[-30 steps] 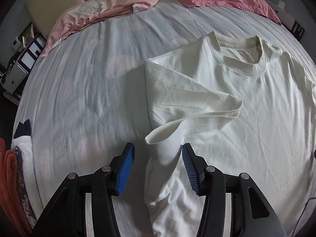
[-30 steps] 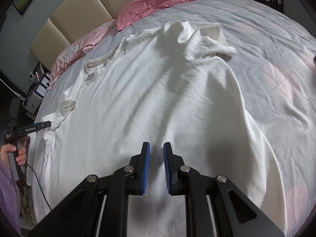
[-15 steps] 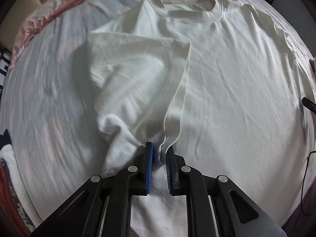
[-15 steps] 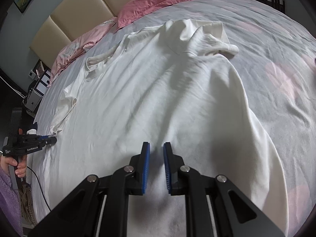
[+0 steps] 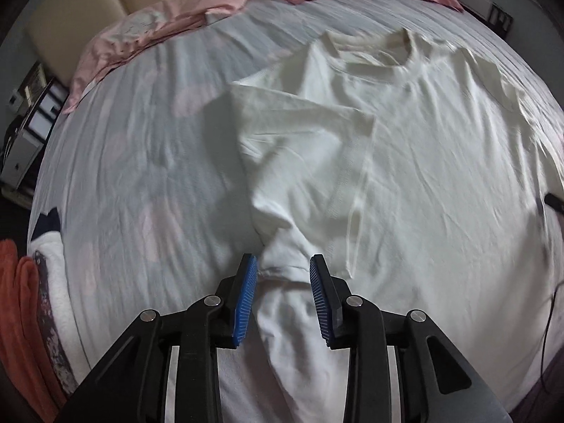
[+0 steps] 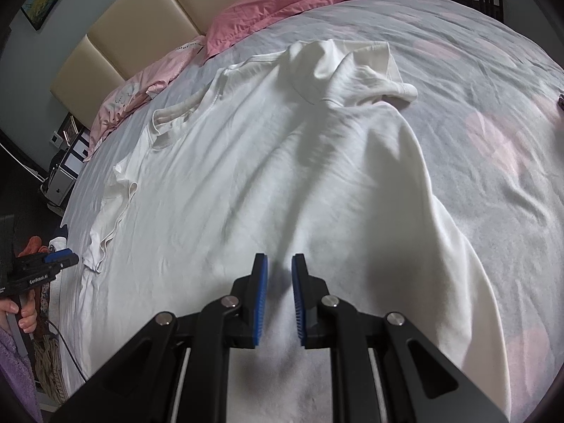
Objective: Fold clothes
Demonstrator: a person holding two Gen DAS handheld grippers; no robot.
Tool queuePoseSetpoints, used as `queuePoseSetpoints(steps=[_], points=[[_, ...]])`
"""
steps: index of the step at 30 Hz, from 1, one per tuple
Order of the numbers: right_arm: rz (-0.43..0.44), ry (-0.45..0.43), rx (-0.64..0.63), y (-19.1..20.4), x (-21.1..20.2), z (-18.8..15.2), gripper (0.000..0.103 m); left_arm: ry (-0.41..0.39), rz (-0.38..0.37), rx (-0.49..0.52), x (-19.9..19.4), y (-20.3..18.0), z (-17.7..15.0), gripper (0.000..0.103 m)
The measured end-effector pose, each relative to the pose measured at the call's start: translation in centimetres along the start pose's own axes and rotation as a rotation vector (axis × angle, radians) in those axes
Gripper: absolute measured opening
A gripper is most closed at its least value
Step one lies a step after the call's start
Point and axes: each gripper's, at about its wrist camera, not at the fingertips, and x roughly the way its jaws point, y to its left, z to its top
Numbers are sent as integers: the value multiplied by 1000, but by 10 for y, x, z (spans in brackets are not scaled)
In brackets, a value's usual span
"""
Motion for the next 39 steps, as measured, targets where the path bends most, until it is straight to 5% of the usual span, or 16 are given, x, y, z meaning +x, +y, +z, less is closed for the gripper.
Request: queuePoseSetpoints(steps=[4, 9, 12, 16, 19, 31, 34, 39], points=[[-7, 3, -7, 0, 0, -1, 14, 116, 81, -50, 38, -5, -5, 33], [-13, 13, -2, -1, 2, 0, 14, 102, 170, -20, 38, -19, -13, 34], [-15, 19, -8, 0, 3, 1, 14, 76, 112, -68, 19, -21, -20, 34], [-37, 10, -43, 5, 1, 1, 14, -9, -104, -175, -14, -35, -45, 64], [-54, 16, -66, 7, 0, 2, 14, -54, -208, -233, -32, -56, -63, 65], [-100, -94, -54, -10, -44, 10, 14, -236, -186, -414, -53, -95, -89, 66], [-87, -85, -17, -23, -44, 12, 14, -281, -170, -455, -55, -98, -91, 81], [-66, -85, 73, -47, -44, 10, 14, -342, -152, -513, -56, -101, -94, 81]])
